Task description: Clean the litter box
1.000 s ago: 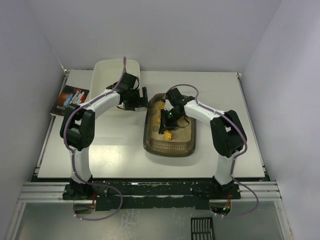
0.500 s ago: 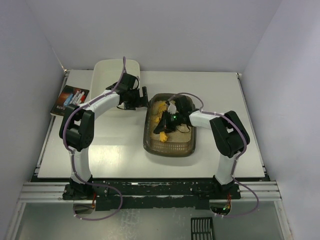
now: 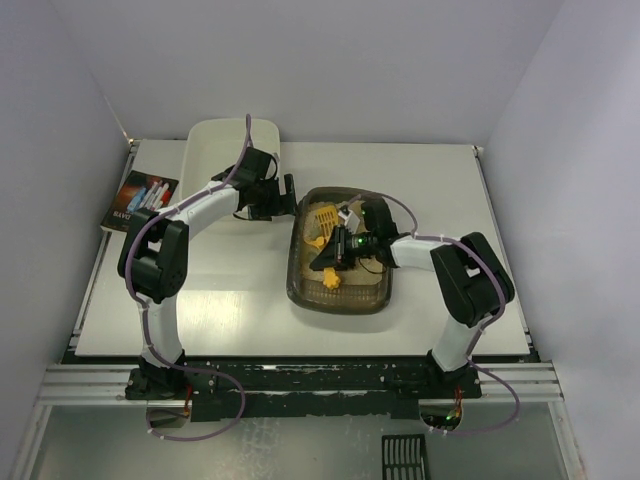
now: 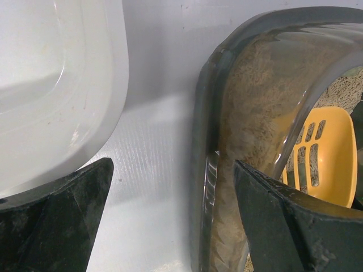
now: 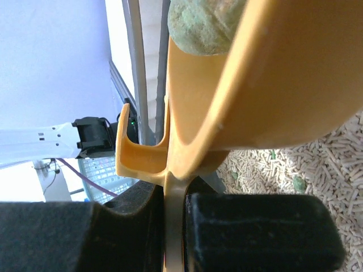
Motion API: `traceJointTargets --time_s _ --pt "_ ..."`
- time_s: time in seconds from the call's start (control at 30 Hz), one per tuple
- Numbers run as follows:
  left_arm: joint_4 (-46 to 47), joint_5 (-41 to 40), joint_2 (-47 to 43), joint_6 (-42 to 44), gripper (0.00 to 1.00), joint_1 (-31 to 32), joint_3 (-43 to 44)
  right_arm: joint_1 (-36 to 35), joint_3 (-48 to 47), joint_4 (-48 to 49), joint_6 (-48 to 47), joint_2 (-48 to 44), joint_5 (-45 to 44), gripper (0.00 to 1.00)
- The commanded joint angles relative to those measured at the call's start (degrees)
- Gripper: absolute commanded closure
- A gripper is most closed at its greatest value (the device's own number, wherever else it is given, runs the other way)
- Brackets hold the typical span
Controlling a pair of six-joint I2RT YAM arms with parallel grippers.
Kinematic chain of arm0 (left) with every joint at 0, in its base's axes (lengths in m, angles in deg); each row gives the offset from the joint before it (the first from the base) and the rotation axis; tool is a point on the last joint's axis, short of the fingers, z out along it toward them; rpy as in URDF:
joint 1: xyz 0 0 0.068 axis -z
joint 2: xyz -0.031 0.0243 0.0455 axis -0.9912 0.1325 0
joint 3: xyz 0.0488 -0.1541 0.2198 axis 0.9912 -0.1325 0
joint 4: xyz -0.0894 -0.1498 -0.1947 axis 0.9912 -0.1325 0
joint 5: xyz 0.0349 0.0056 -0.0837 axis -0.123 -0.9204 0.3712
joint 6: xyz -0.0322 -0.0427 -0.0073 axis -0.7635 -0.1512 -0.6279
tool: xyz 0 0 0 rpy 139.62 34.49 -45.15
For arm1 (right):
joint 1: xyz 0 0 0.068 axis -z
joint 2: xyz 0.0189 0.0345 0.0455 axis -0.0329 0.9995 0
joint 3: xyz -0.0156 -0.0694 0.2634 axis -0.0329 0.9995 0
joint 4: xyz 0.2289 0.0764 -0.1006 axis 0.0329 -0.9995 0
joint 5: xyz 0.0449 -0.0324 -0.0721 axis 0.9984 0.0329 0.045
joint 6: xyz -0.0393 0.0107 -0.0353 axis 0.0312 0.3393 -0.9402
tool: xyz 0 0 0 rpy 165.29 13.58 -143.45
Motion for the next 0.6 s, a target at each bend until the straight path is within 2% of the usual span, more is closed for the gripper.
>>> traceJointTargets --time_s 0.0,0.33,0.57 --pt "1.6 4.2 -1.8 0.5 0.02 1.4 -0.8 0.4 0.7 0.2 -1.0 -3.6 0.2 1.0" --pt "2.8 3.9 -4.1 1.5 0.02 1.4 -1.9 0.5 2.0 -13.3 -6.9 -12.1 -6.0 1.0" --pt "3.7 2.1 -7.9 3.4 0.03 1.4 -3.5 1.0 8.7 -12.0 -5.8 -17.4 -6.3 1.0"
